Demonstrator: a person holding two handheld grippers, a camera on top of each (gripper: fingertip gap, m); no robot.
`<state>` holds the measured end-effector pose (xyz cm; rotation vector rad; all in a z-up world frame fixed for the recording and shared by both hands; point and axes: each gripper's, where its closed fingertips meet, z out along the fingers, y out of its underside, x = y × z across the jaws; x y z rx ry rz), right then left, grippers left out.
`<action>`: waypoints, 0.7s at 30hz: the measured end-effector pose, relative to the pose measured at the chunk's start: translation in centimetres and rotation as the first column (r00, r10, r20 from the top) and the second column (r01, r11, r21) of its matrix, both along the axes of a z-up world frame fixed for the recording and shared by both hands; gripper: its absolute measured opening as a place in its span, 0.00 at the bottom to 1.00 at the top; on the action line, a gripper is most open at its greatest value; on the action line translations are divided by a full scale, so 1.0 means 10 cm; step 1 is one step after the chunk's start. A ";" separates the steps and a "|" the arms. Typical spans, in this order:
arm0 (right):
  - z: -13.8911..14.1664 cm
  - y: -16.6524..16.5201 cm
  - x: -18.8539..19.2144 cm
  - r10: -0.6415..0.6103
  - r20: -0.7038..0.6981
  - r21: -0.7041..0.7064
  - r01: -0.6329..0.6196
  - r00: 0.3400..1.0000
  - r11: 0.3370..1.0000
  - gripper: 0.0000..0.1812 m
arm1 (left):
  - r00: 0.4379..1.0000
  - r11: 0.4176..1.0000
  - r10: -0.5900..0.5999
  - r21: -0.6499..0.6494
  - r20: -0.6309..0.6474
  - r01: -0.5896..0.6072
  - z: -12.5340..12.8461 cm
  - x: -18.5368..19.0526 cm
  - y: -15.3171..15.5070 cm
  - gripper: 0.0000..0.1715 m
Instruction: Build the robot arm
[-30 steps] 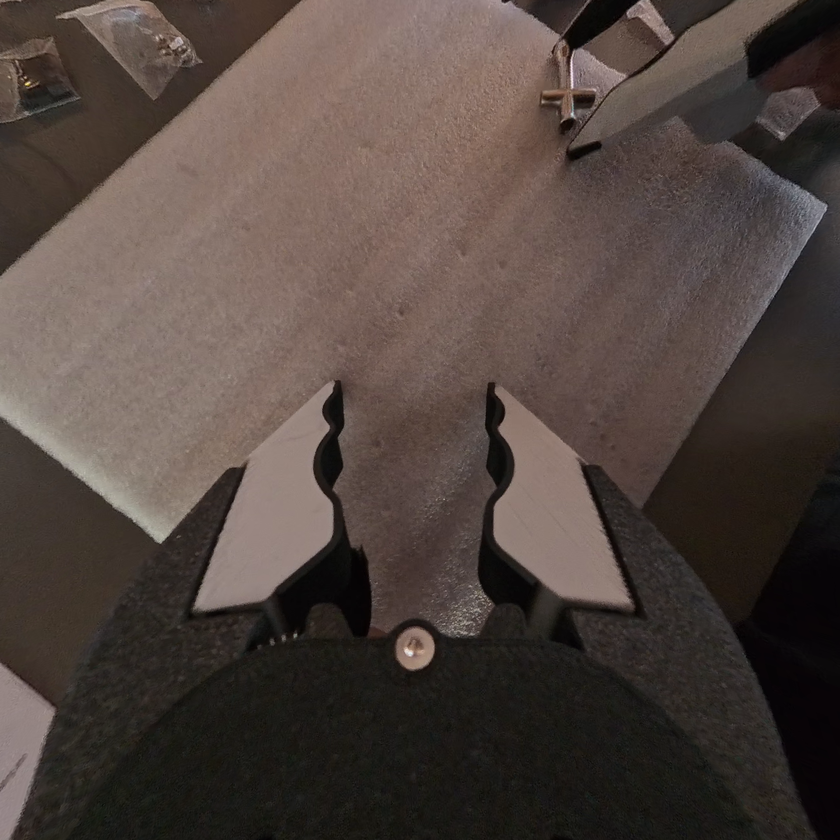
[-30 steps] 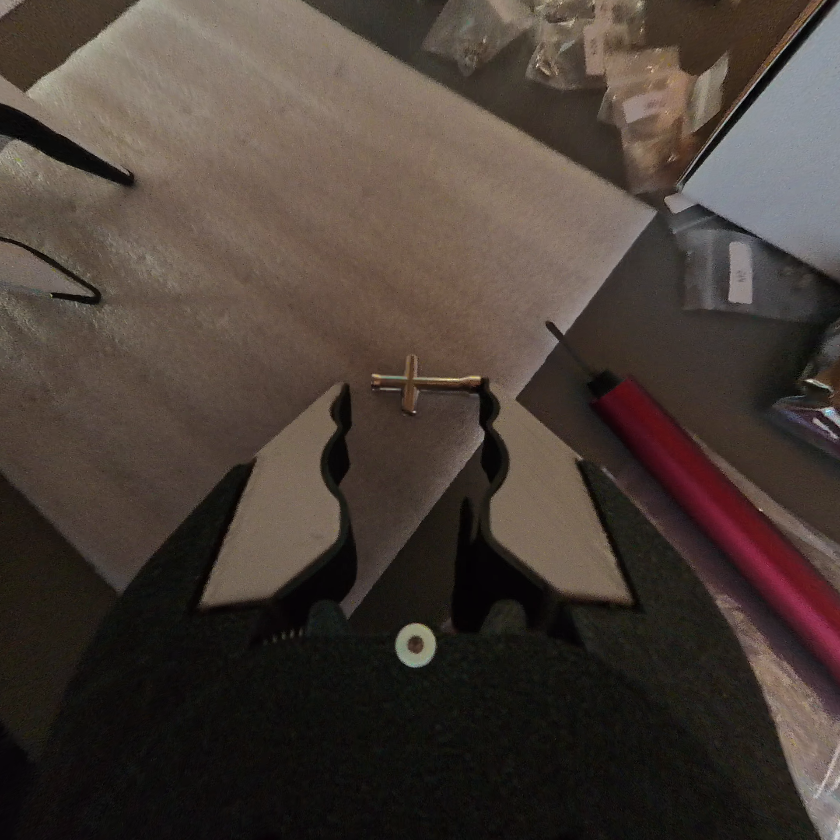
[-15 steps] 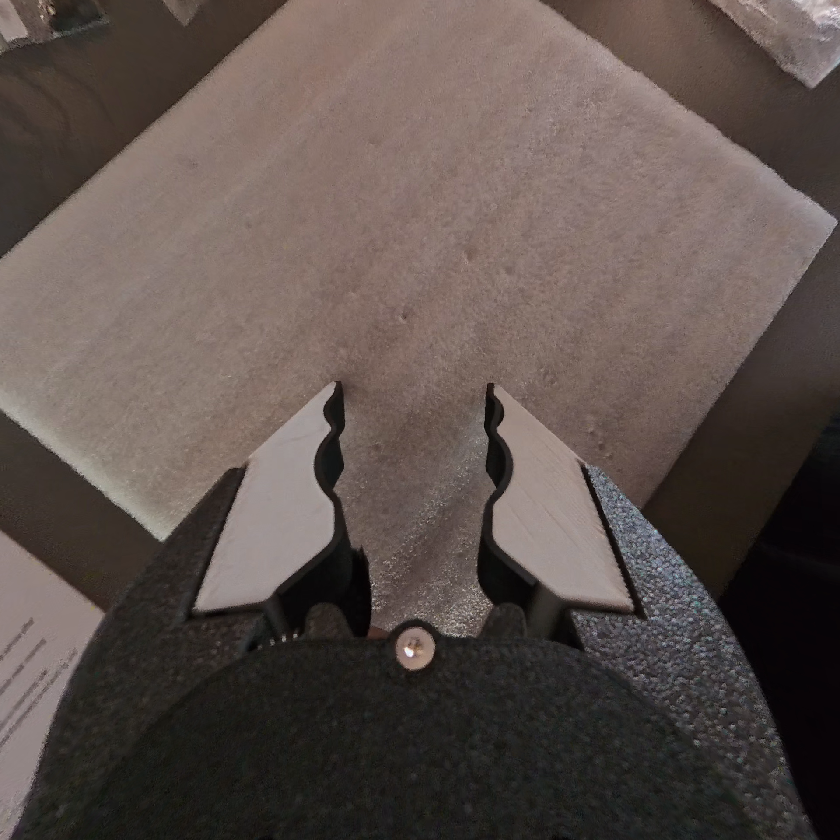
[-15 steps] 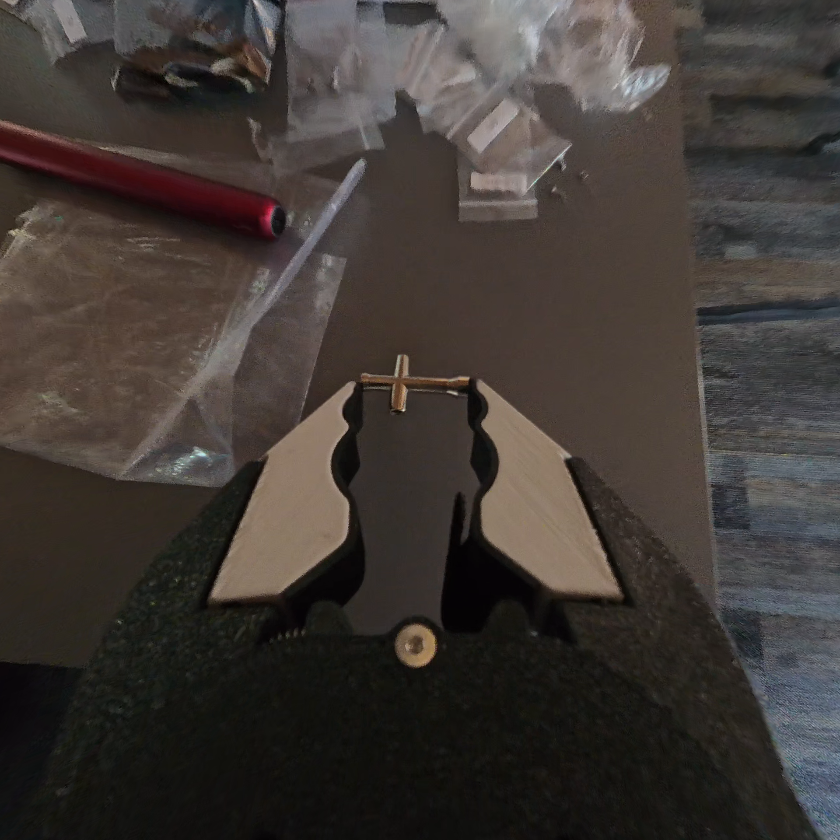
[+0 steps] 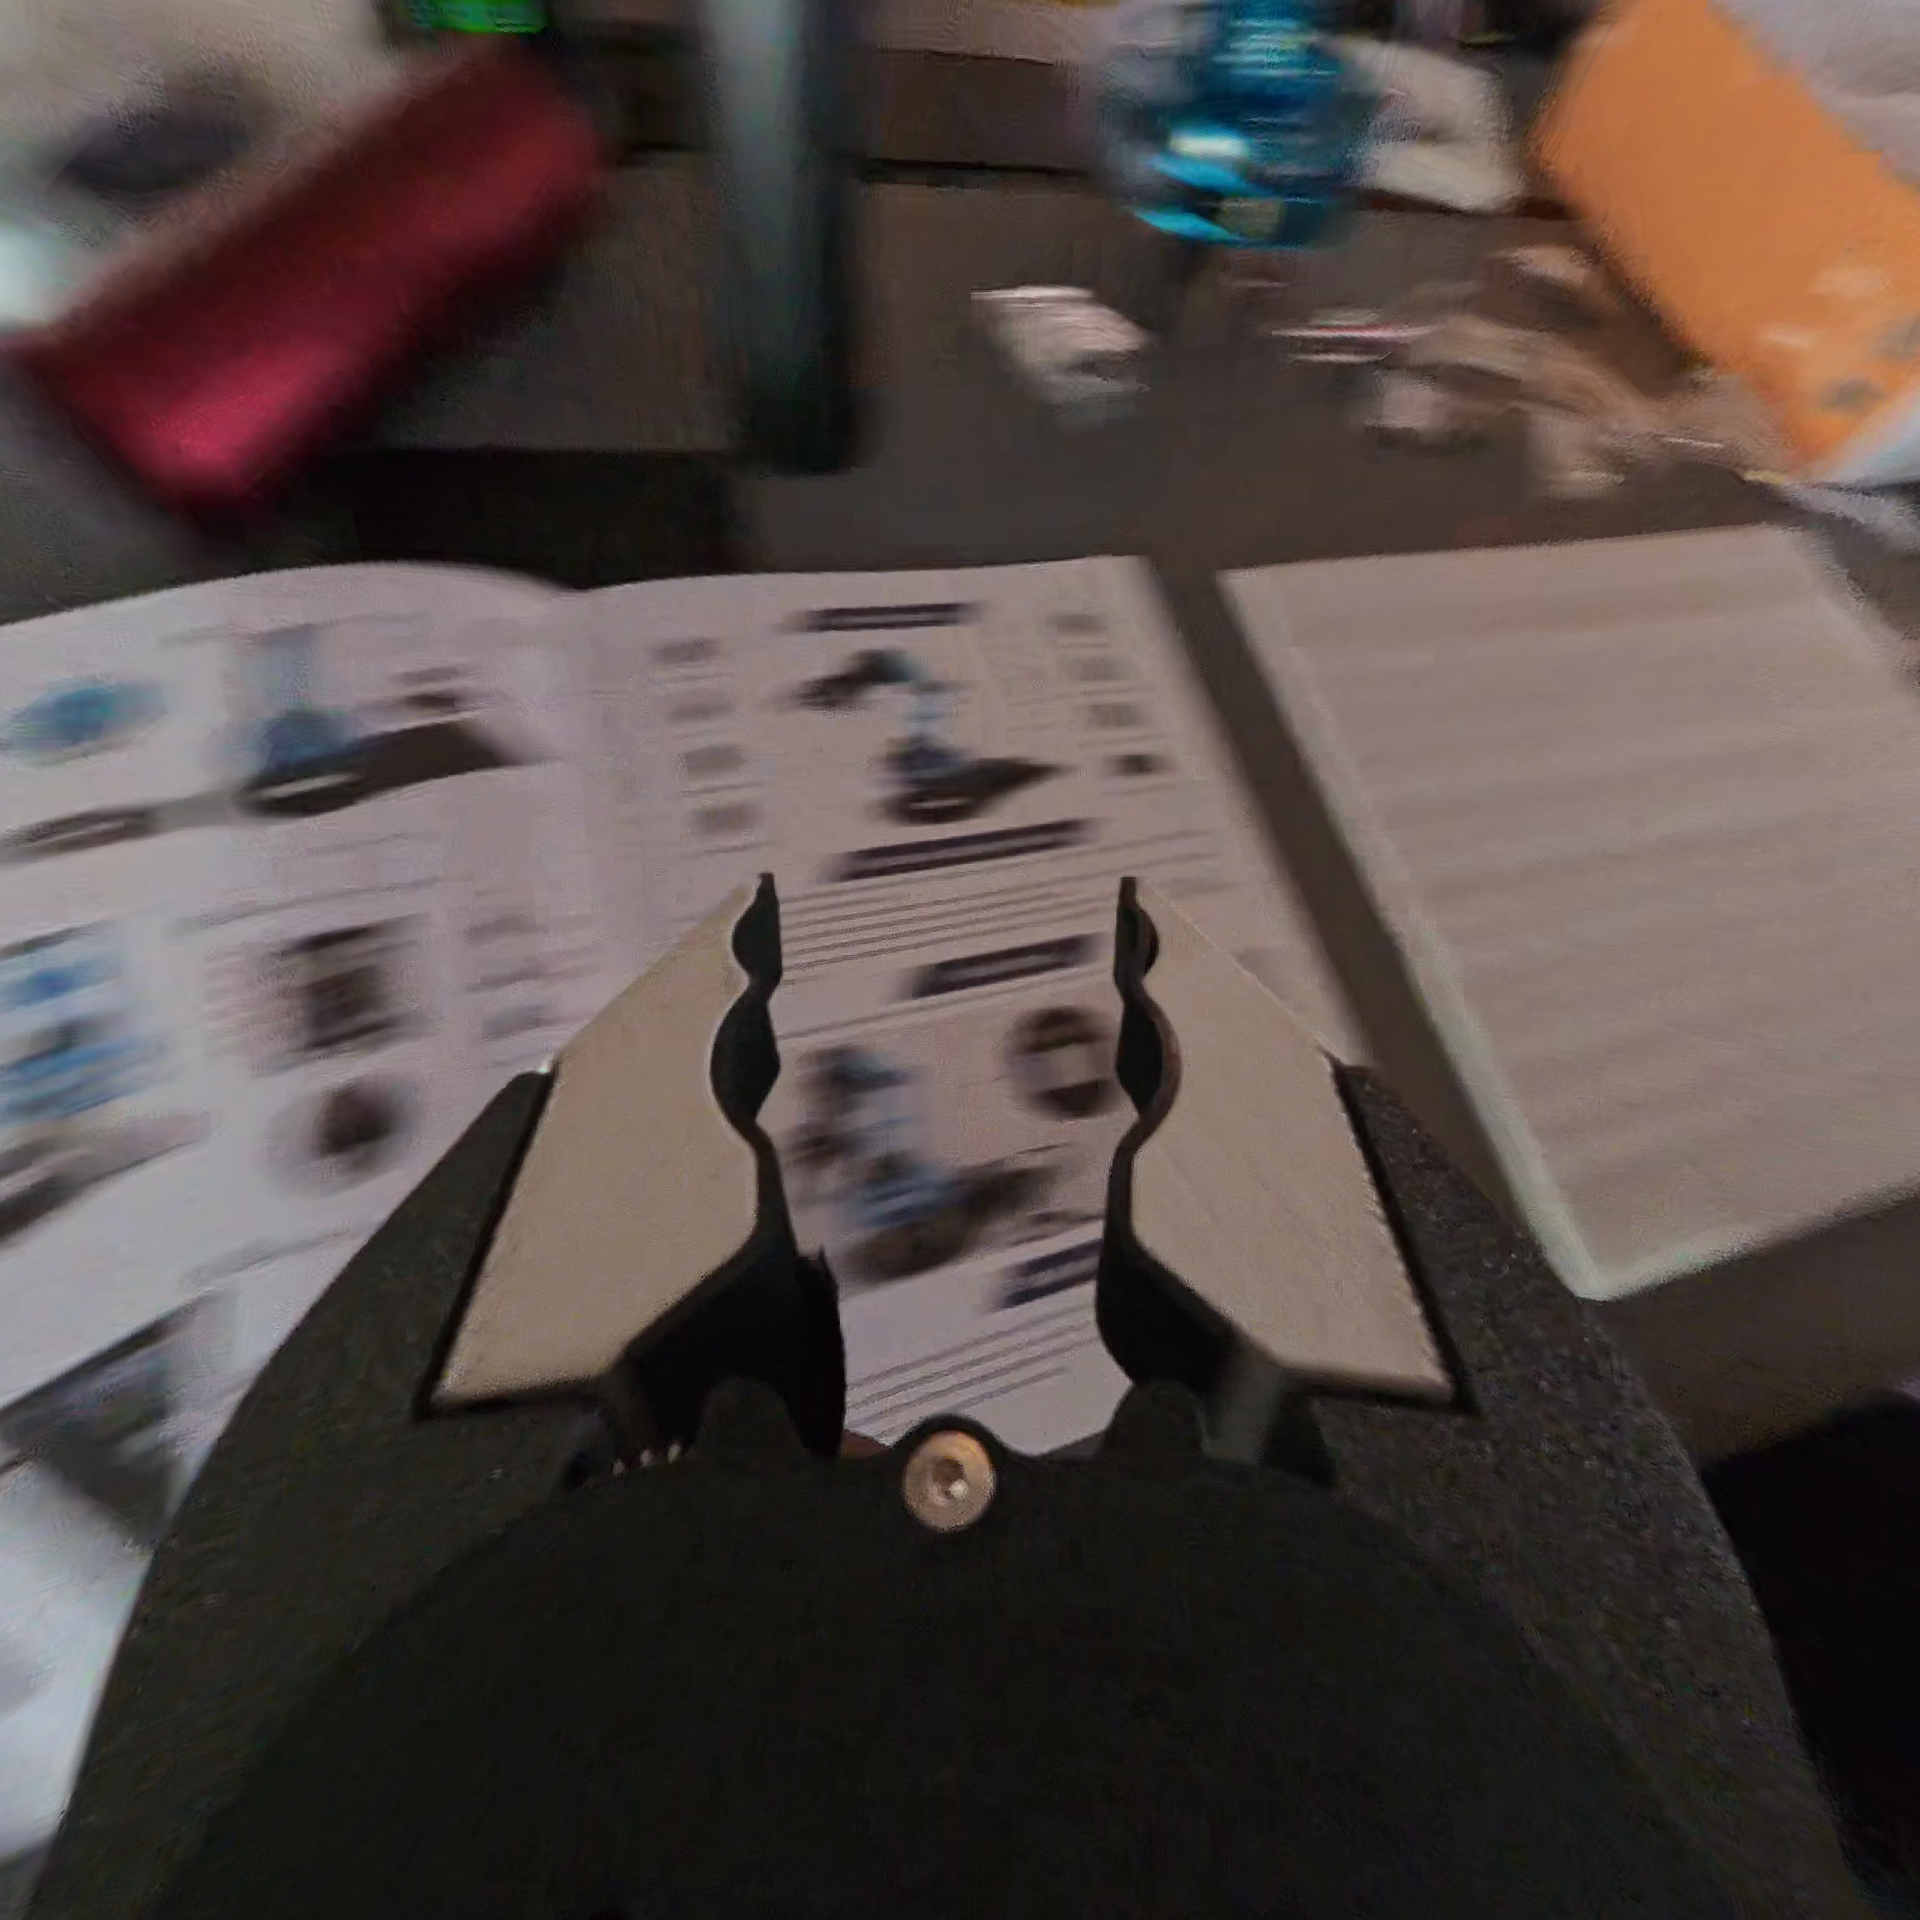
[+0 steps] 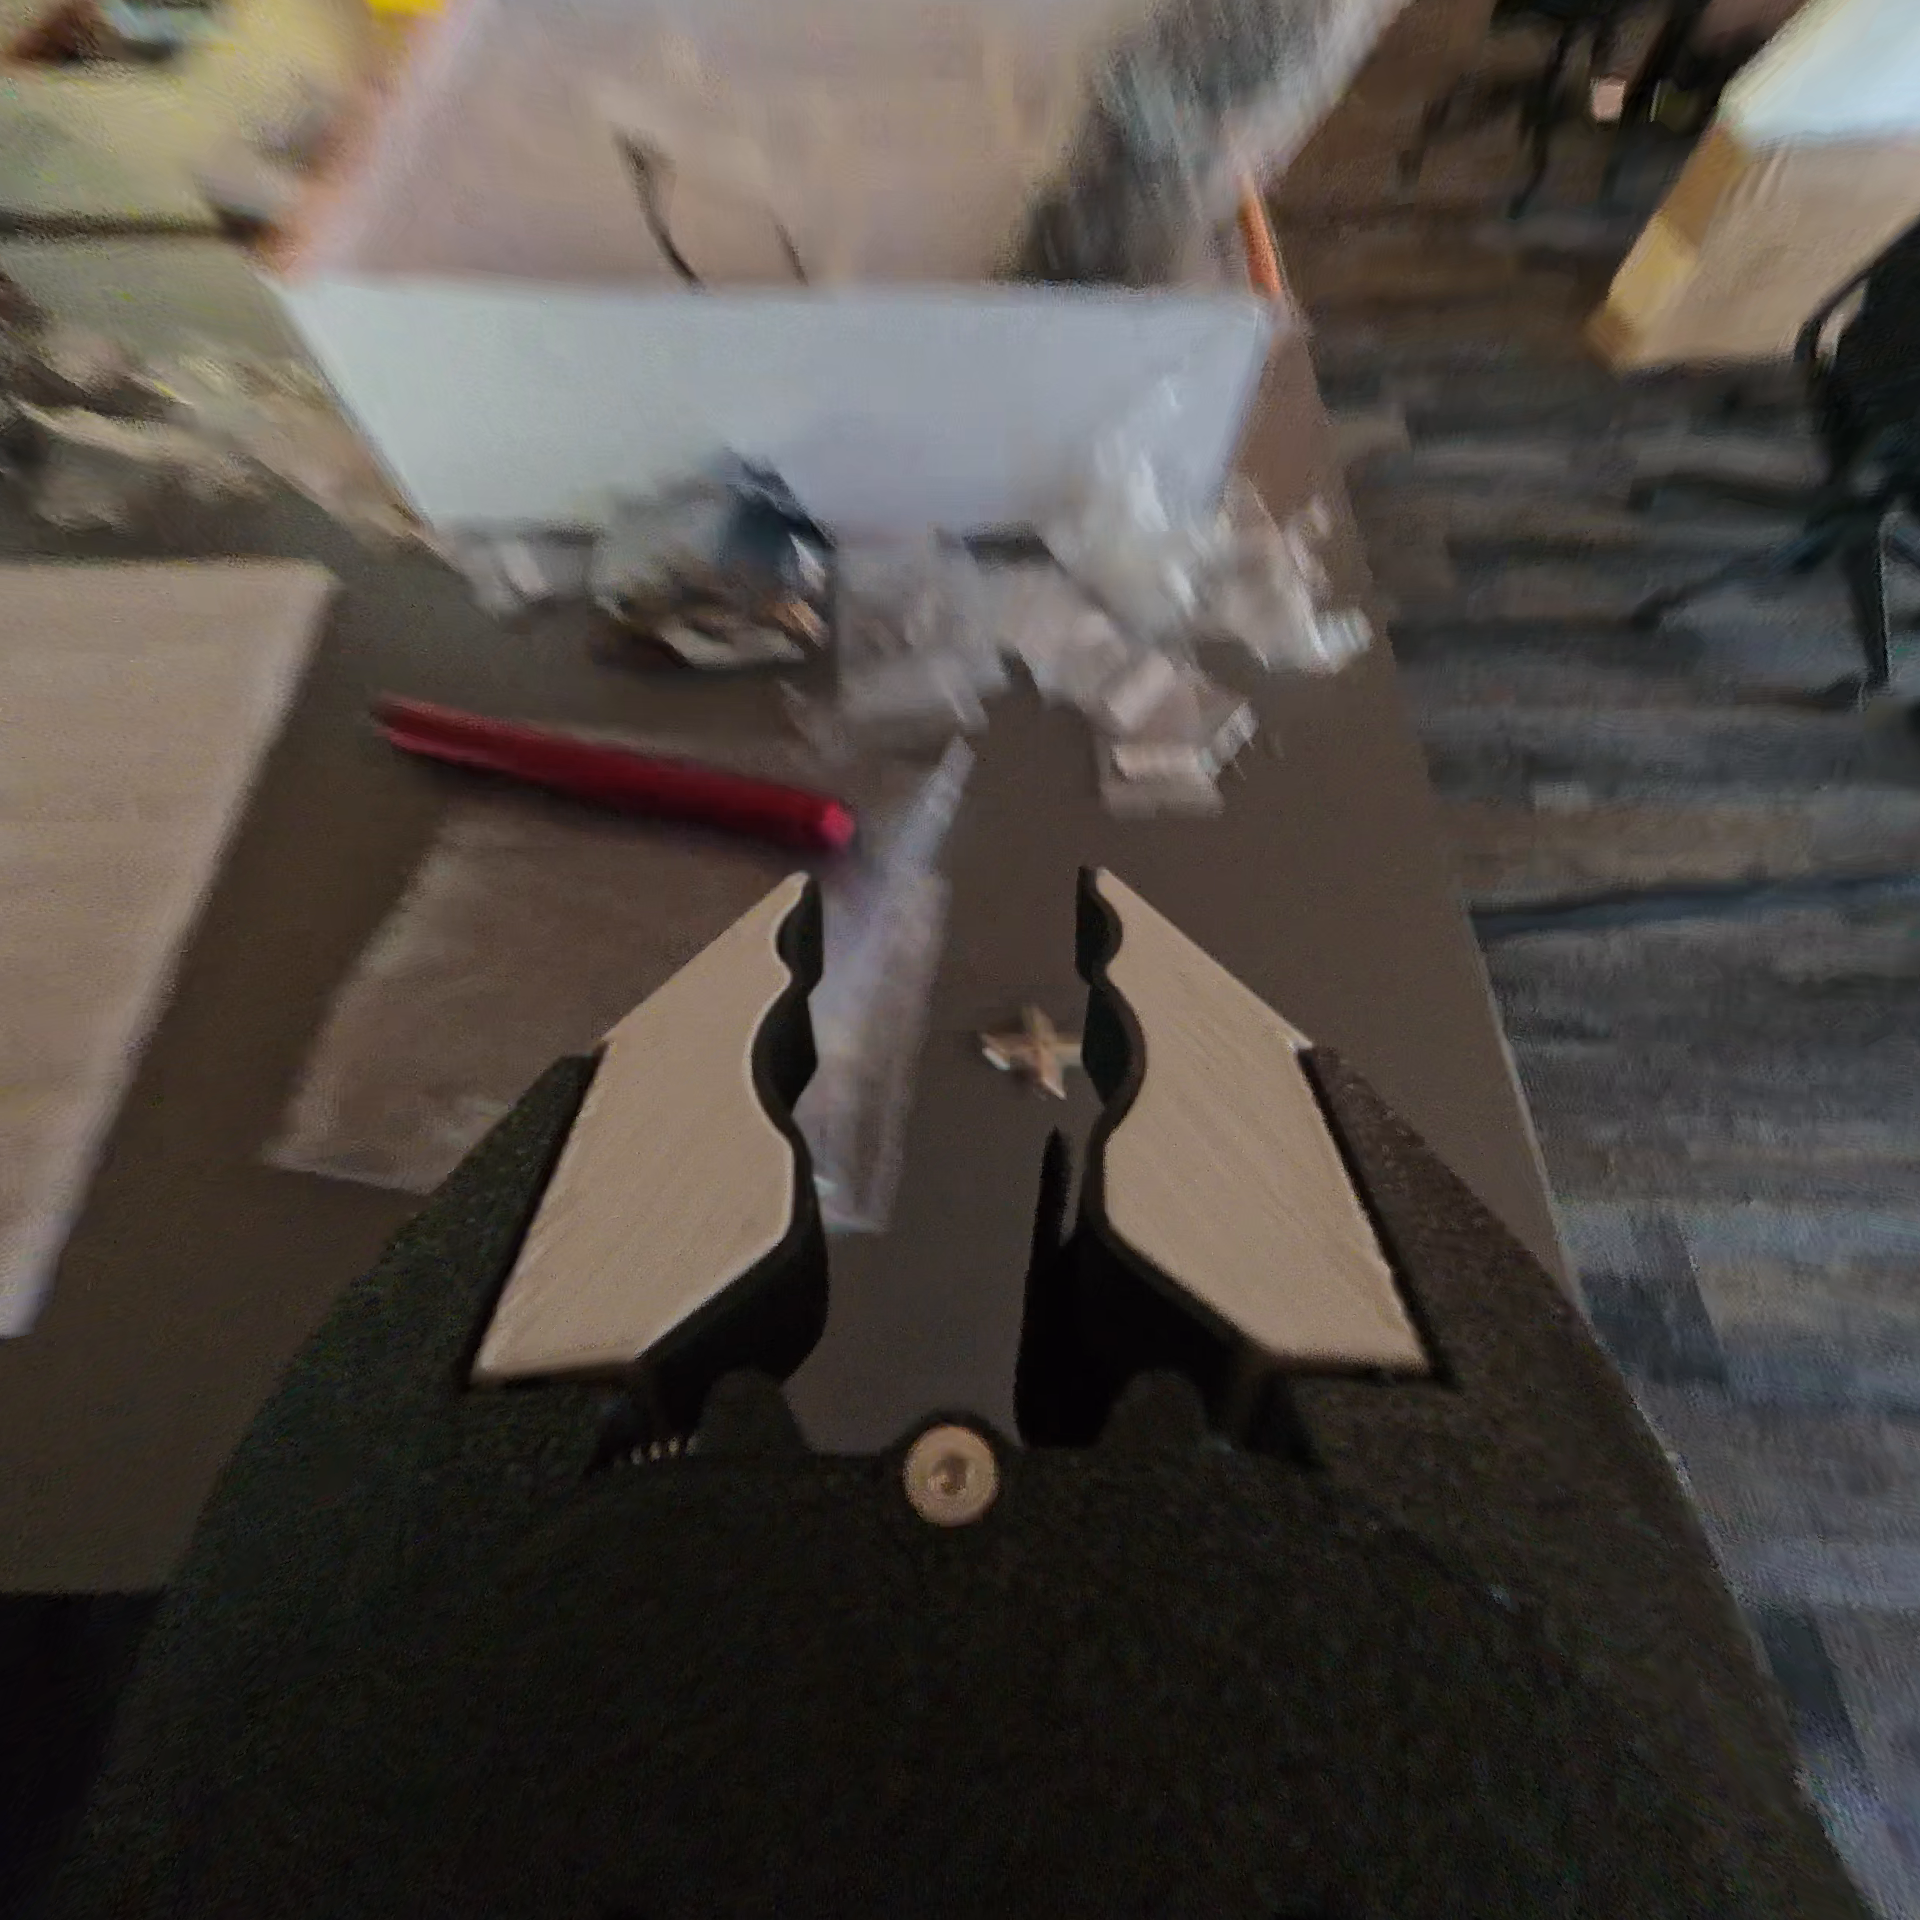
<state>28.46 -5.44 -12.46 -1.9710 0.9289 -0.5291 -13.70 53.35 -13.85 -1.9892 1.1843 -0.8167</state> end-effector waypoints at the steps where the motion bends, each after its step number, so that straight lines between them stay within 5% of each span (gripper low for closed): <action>1: 0.18 0.28 -0.10 0.041 0.037 0.036 -0.042 0.999 0.998 0.26 | 0.996 0.996 0.084 0.019 -0.032 -0.083 0.00 -0.30 0.40 0.39; 5: 0.42 2.04 -0.94 0.408 0.062 0.124 -0.412 0.911 0.903 0.32 | 0.967 0.985 0.172 0.011 -0.186 -0.173 -0.19 -1.08 1.42 0.52; 10: -0.12 4.35 -2.88 0.824 -0.135 0.134 -0.814 0.550 0.565 0.48 | 0.973 0.987 0.154 -0.025 -0.174 -0.161 -0.36 -1.43 2.08 0.51; 12: -0.28 5.10 -3.72 0.903 -0.171 0.171 -0.891 0.394 0.421 0.45 | 0.977 0.990 0.123 -0.045 -0.173 -0.133 -0.48 -1.57 2.25 0.51; 15: -0.55 5.94 -4.71 0.951 -0.210 0.097 -0.963 0.226 0.250 0.46 | 0.987 0.990 0.058 -0.118 -0.150 -0.076 -0.64 -1.77 2.40 0.51; 19: -0.94 6.50 -5.43 0.929 -0.341 0.018 -0.987 0.141 0.157 0.47 | 1.000 0.941 -0.018 -0.339 -0.011 0.013 -0.76 -1.91 2.43 0.50; 21: -1.01 6.59 -5.55 0.928 -0.334 -0.024 -0.985 0.168 0.170 0.46 | 0.998 0.901 -0.042 -0.429 0.055 0.061 -0.80 -1.95 2.42 0.48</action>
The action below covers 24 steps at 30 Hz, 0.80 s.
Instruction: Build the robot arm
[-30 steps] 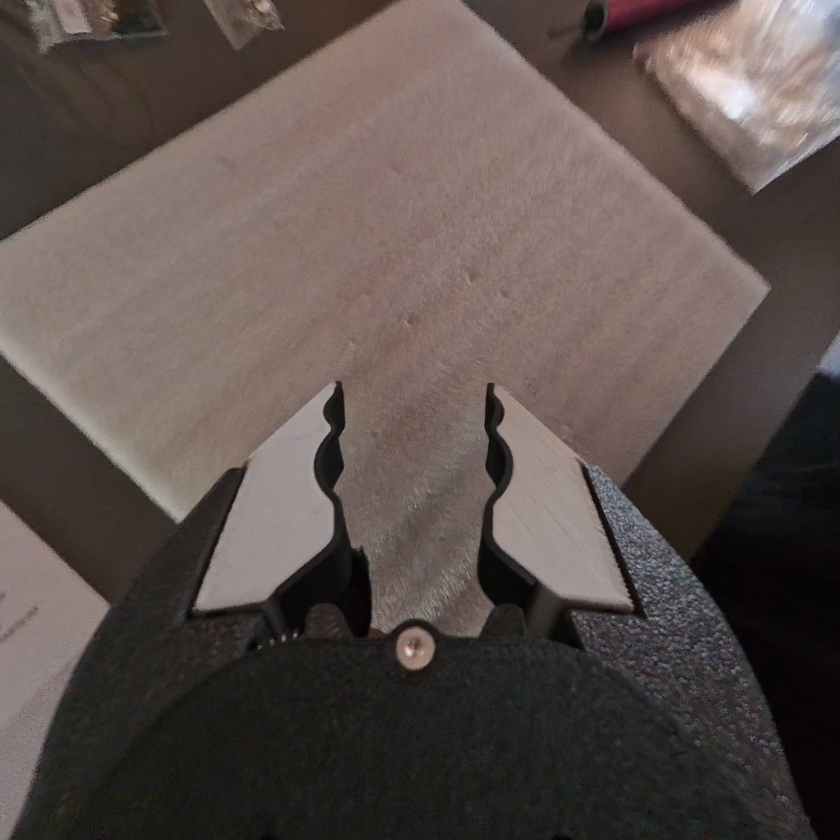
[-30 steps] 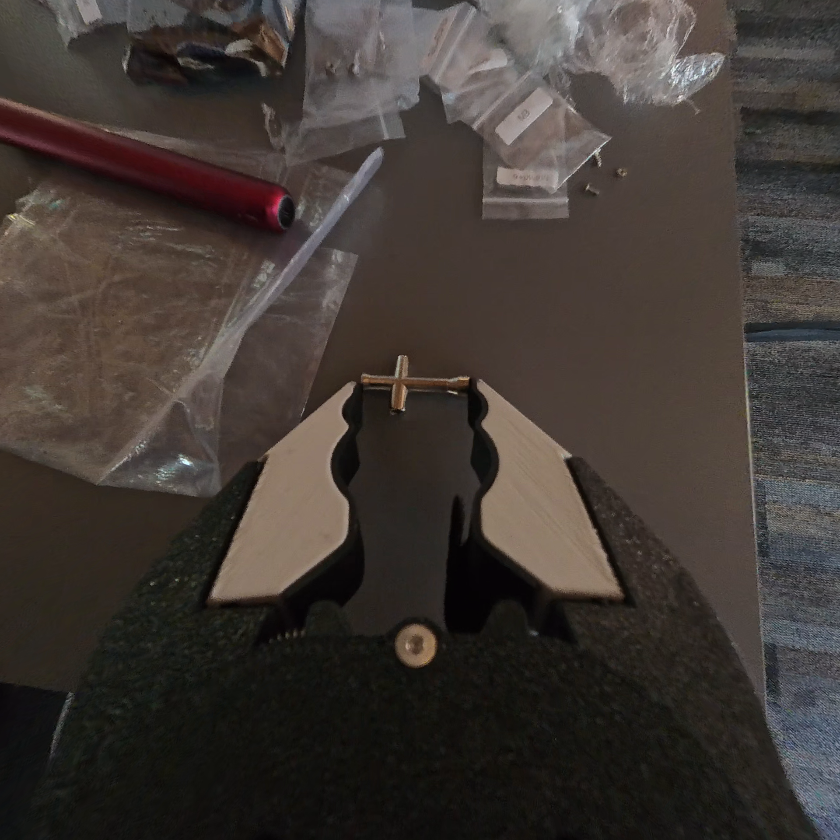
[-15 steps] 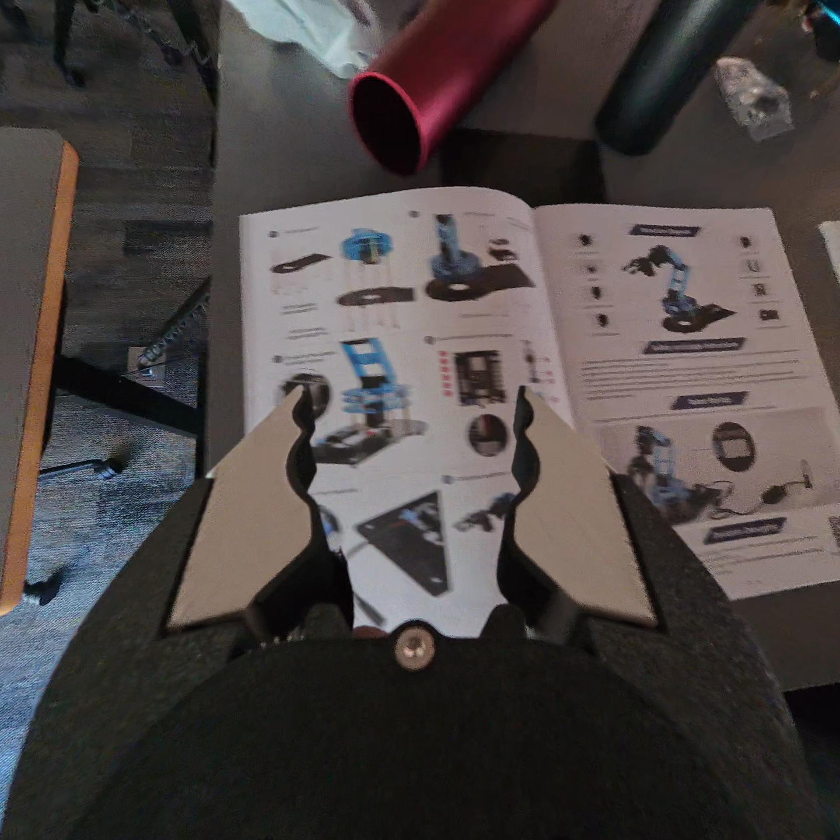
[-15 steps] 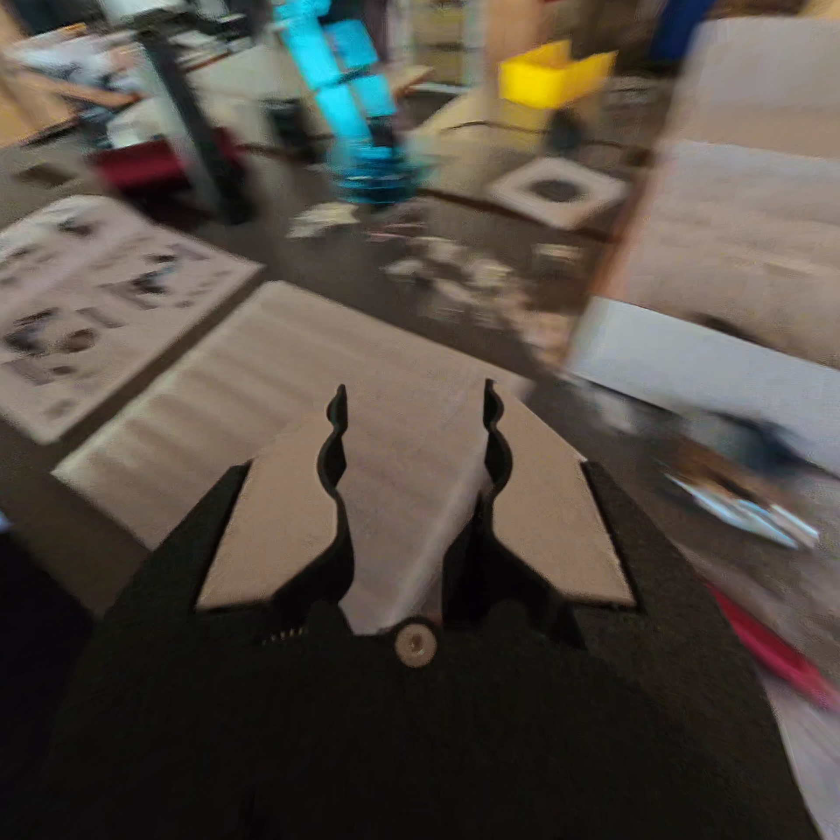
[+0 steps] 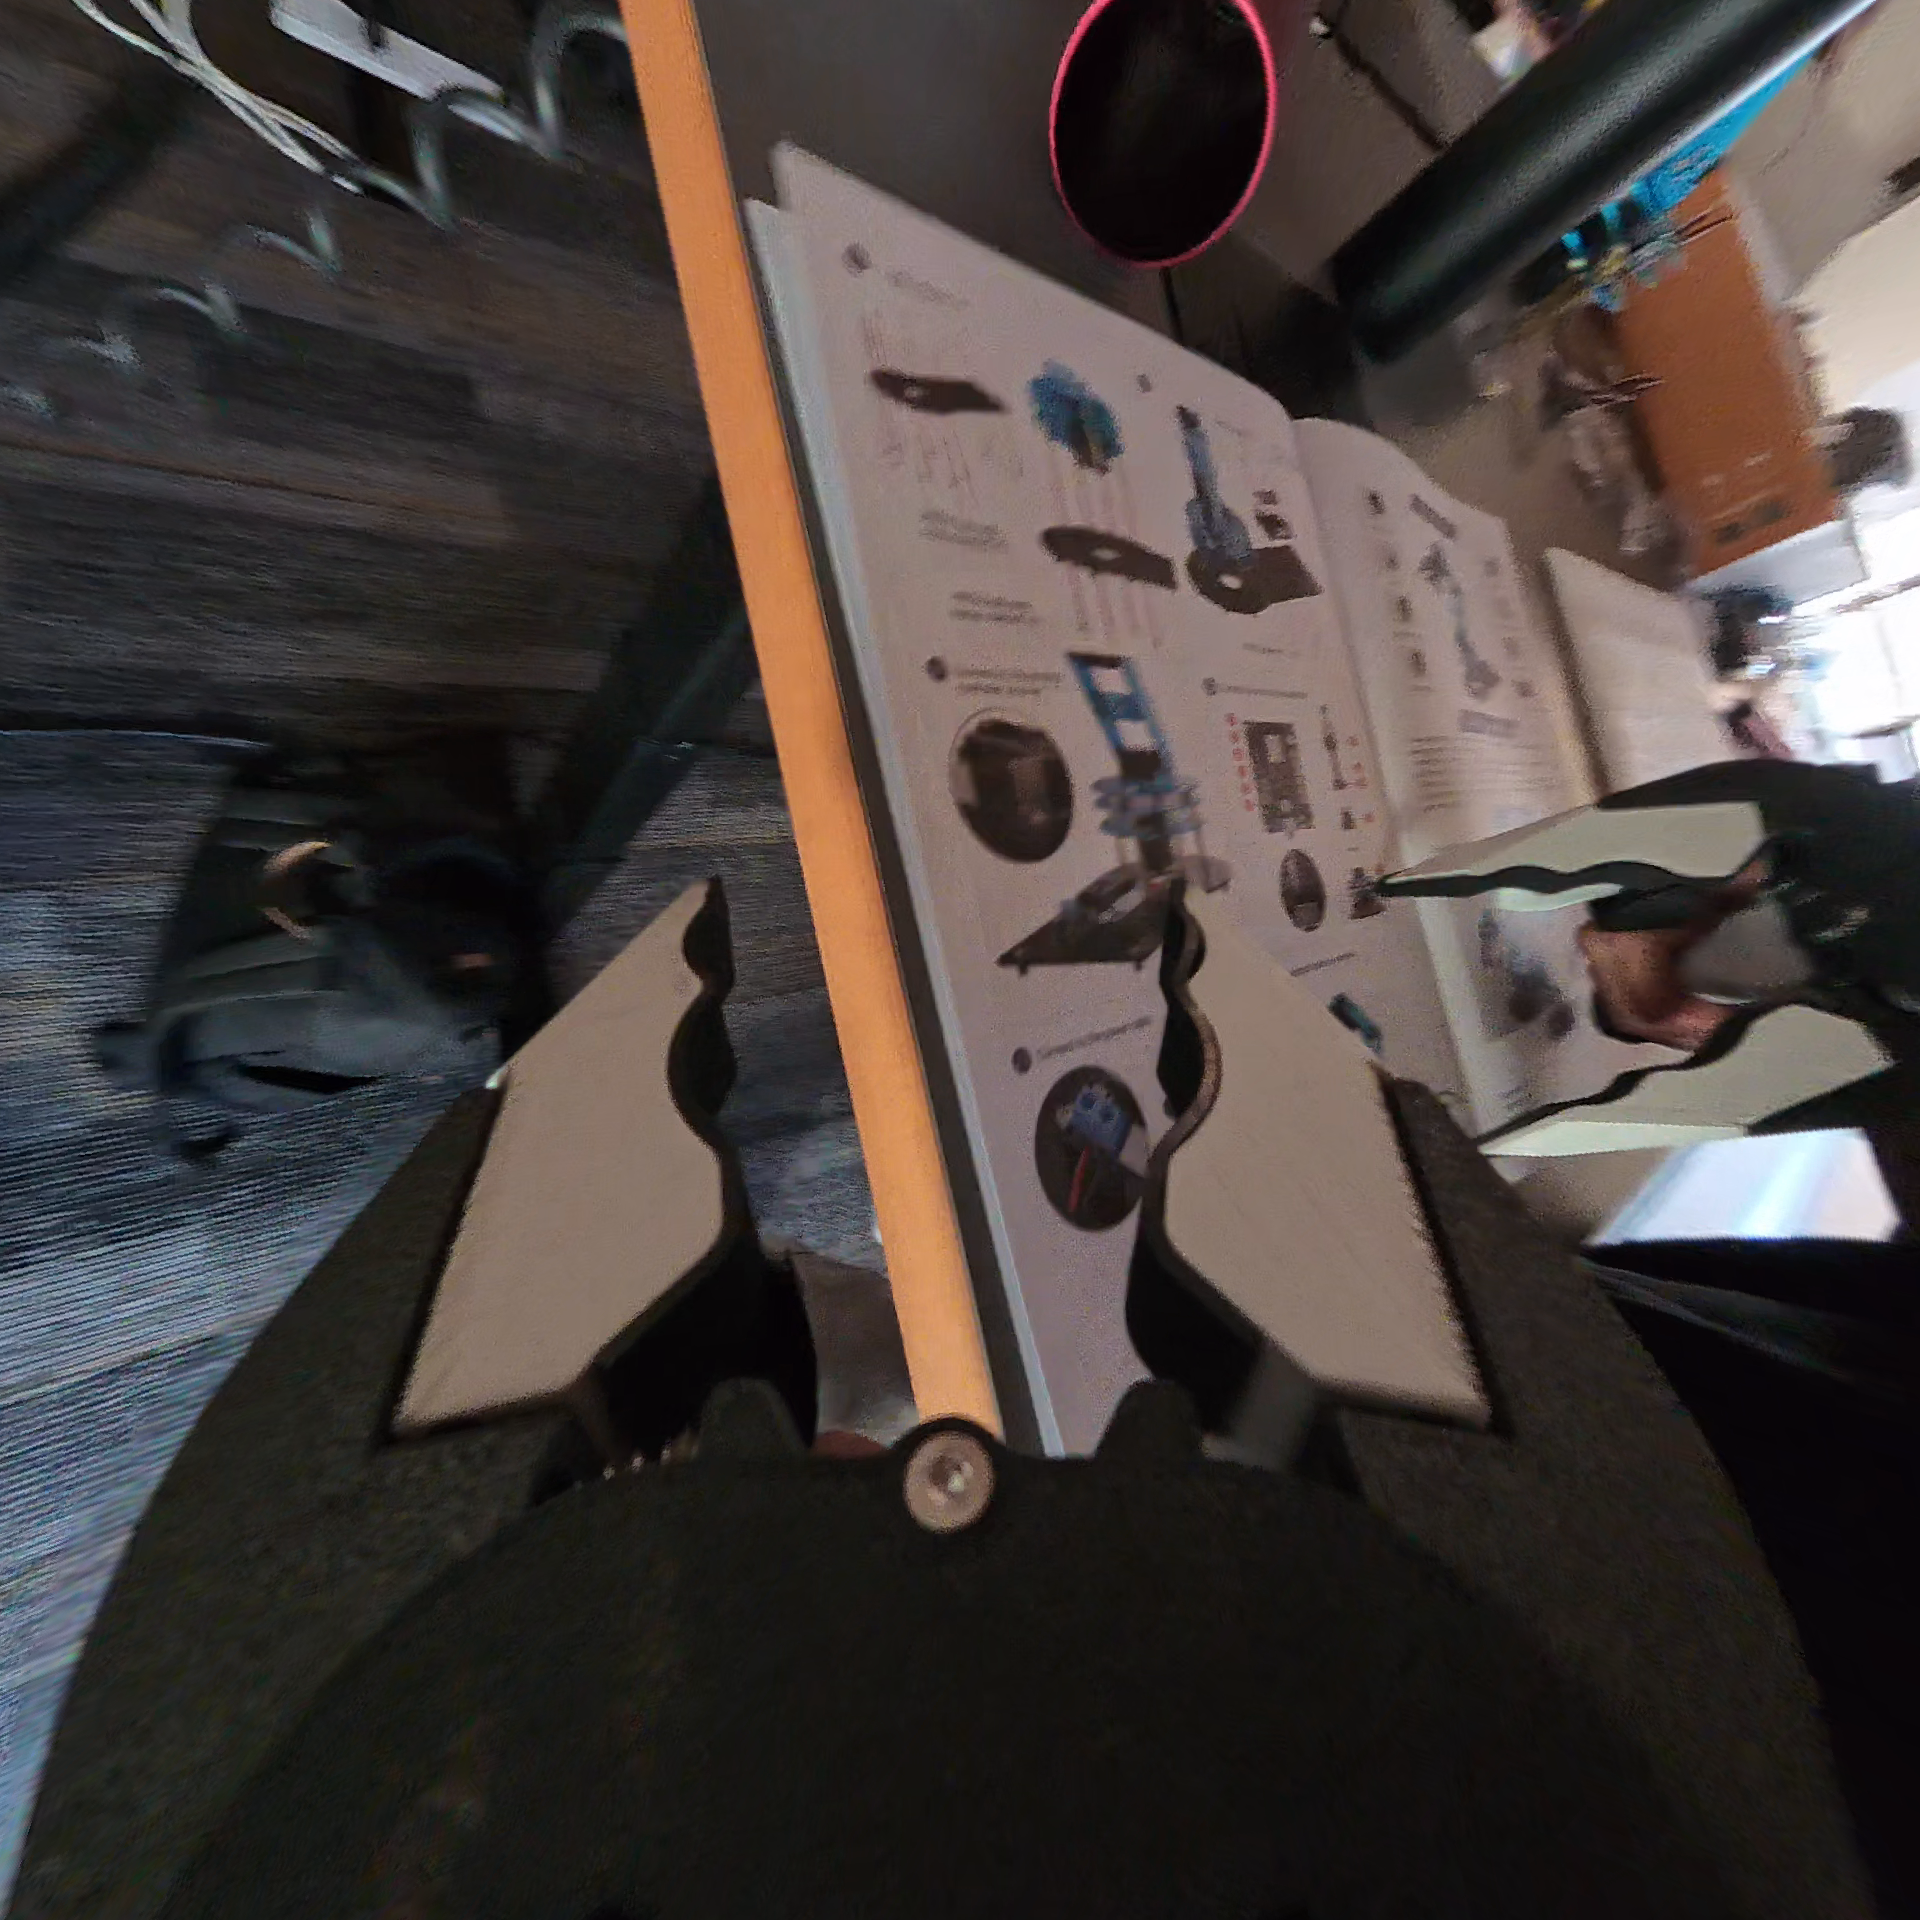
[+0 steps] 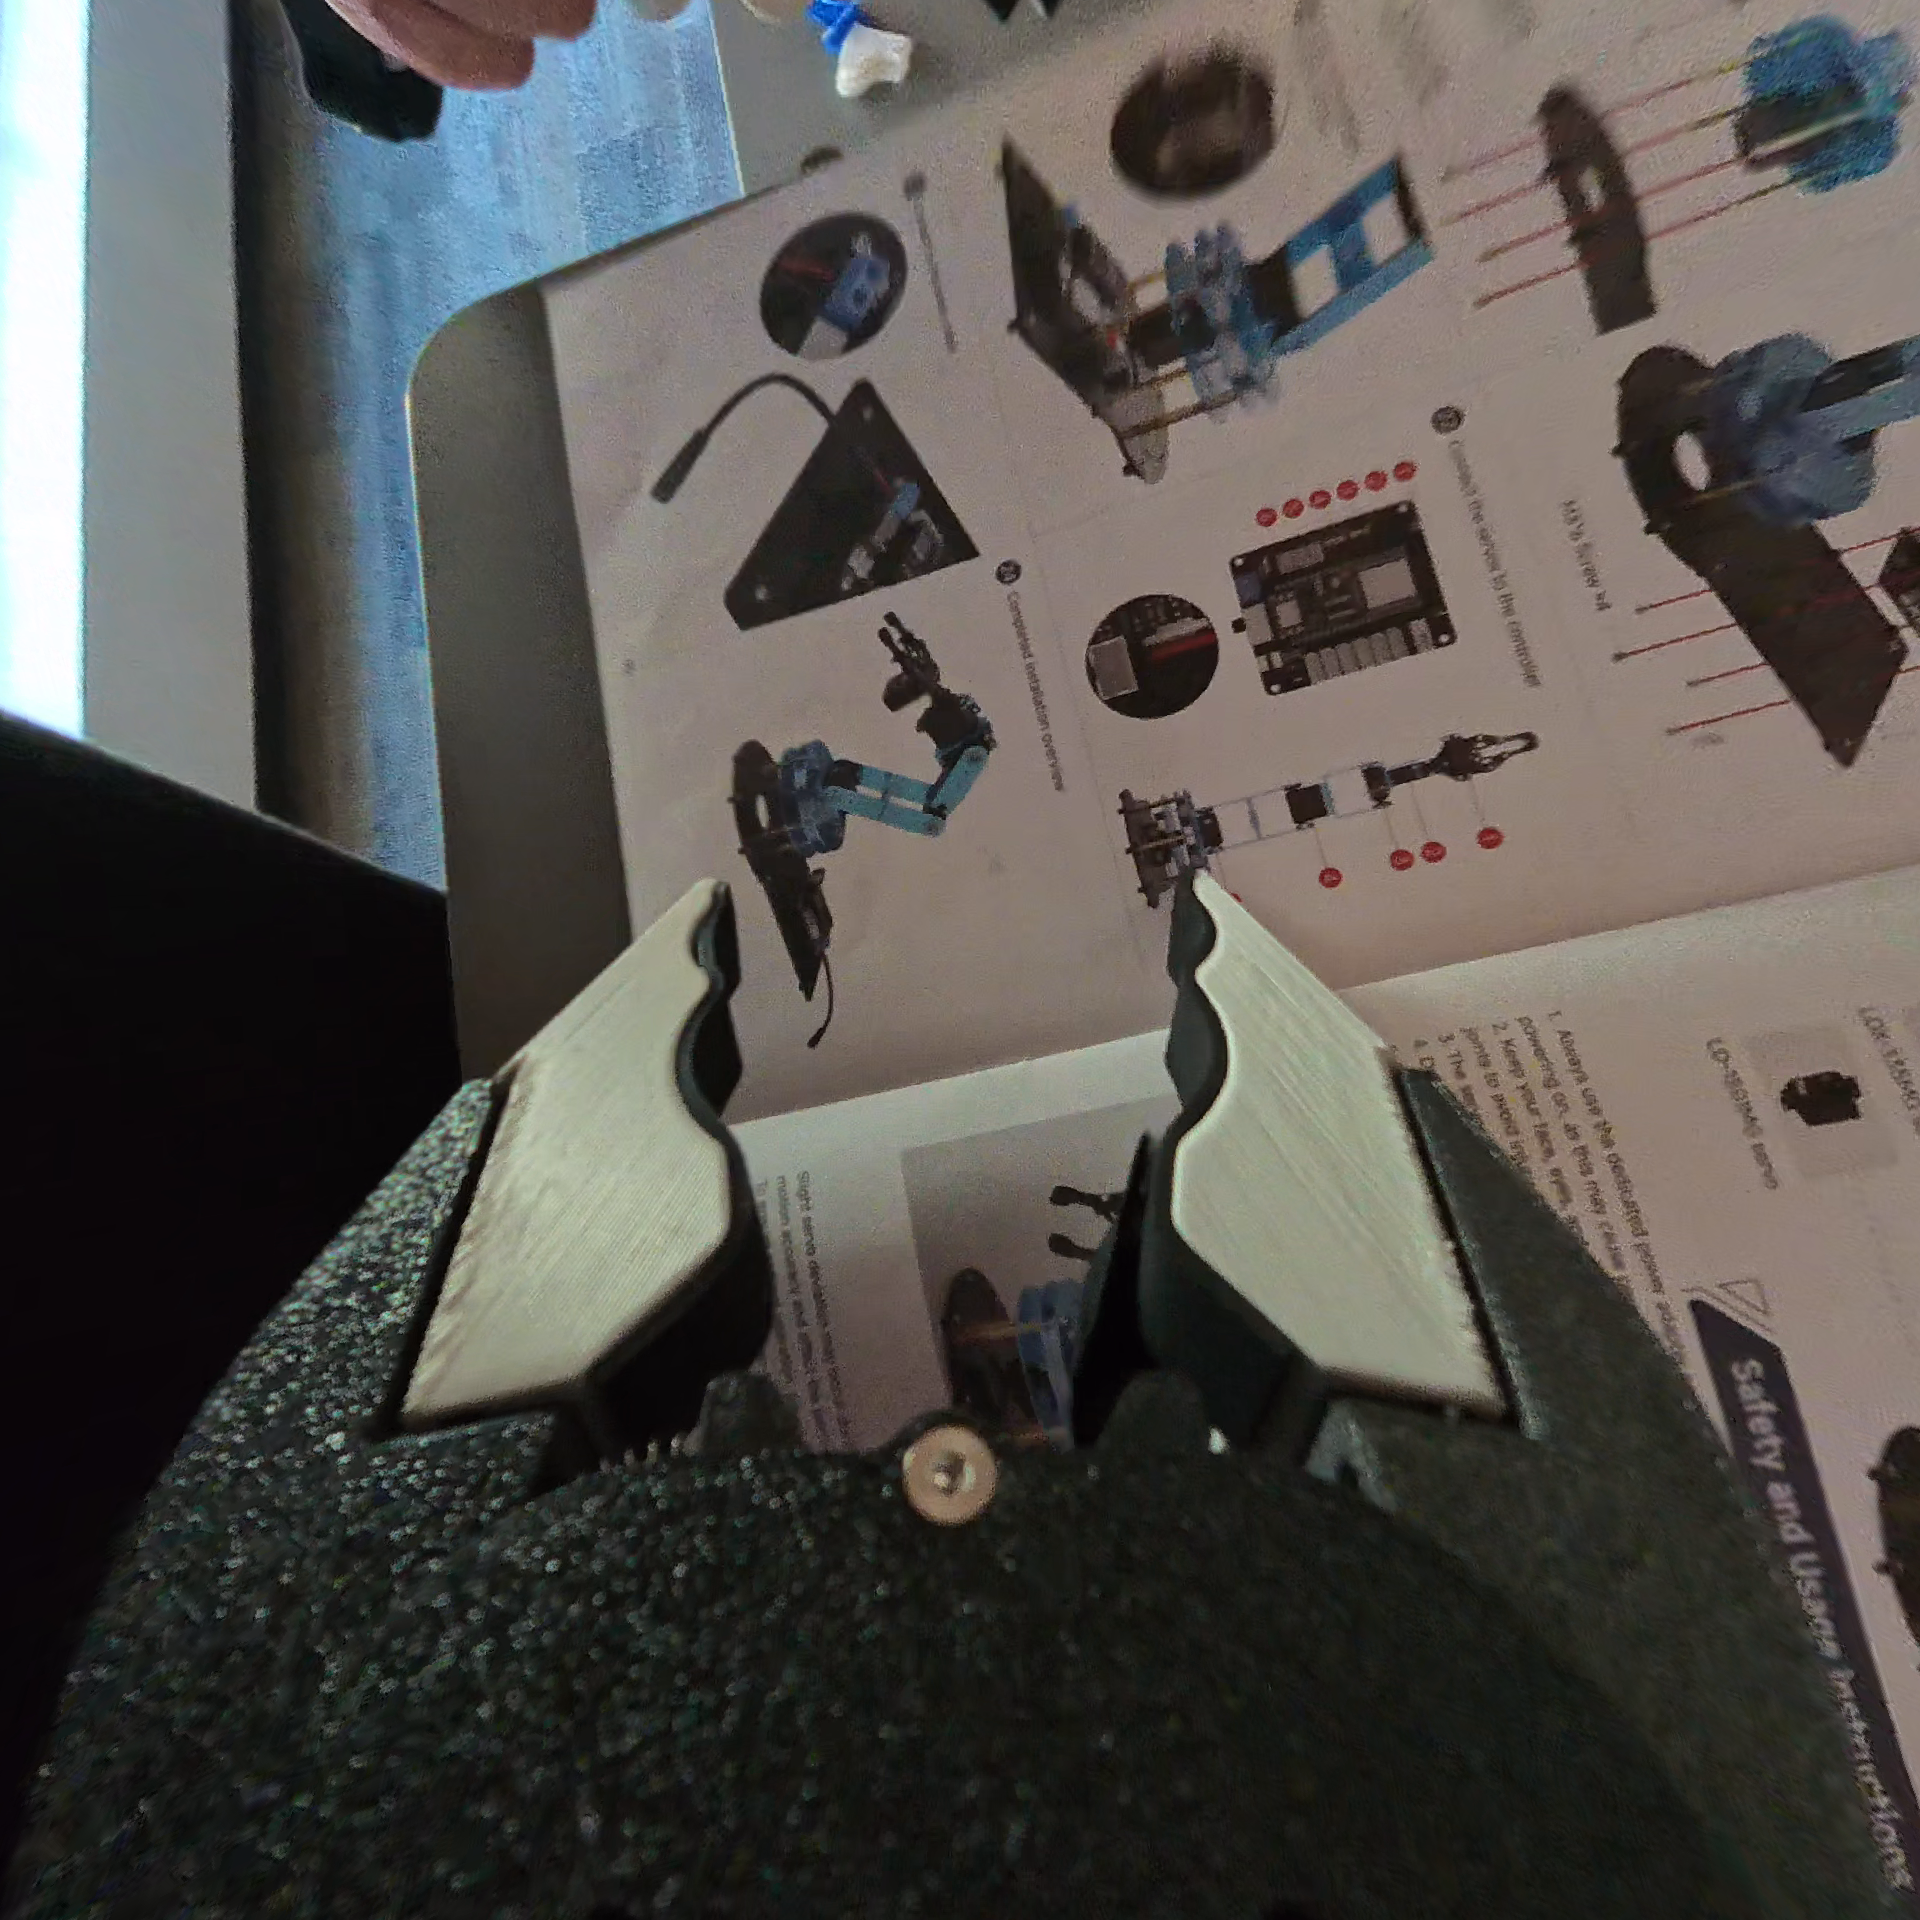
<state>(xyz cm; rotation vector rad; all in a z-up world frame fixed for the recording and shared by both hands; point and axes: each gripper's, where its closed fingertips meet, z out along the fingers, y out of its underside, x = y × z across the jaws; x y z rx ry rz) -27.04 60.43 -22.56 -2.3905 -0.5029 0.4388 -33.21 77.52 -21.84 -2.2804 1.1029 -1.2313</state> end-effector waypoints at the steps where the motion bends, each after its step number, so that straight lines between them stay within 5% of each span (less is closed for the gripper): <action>1: 0.00 0.00 -0.07 -0.003 0.003 -0.001 0.003 1.000 1.000 0.46 | 1.000 0.999 -0.017 -0.043 0.024 0.018 -0.03 -0.01 -0.02 0.47; 5: 0.01 -0.22 -0.52 0.051 -0.087 -0.106 -0.060 0.995 0.993 0.32 | 0.994 0.987 -0.093 -0.125 0.050 0.099 -0.16 -0.10 -0.12 0.38; 9: 0.21 -0.19 -0.71 0.038 -0.243 -0.160 -0.079 0.969 0.984 0.36 | 0.983 0.972 -0.169 -0.154 0.070 0.178 -0.19 -0.22 -0.22 0.15; 13: 0.56 0.37 0.43 -0.154 -0.129 -0.003 0.155 0.980 0.988 0.37 | 0.967 0.960 -0.242 -0.122 0.078 0.250 -0.11 -0.30 -0.20 0.00; 17: 0.36 0.44 1.57 -0.322 0.036 -0.065 0.324 0.946 0.944 0.38 | 0.926 0.941 -0.321 -0.045 0.200 0.336 0.30 -0.34 -0.19 0.00; 20: 0.42 0.30 1.67 -0.364 -0.044 -0.036 0.363 0.930 0.931 0.35 | 0.903 0.918 -0.395 0.119 0.168 0.379 0.47 -0.45 -0.06 0.00; 24: 0.37 -0.04 1.65 -0.437 -0.067 -0.020 0.437 0.897 0.899 0.40 | 0.827 0.883 -0.467 0.202 0.312 0.423 0.85 -0.36 -0.04 0.00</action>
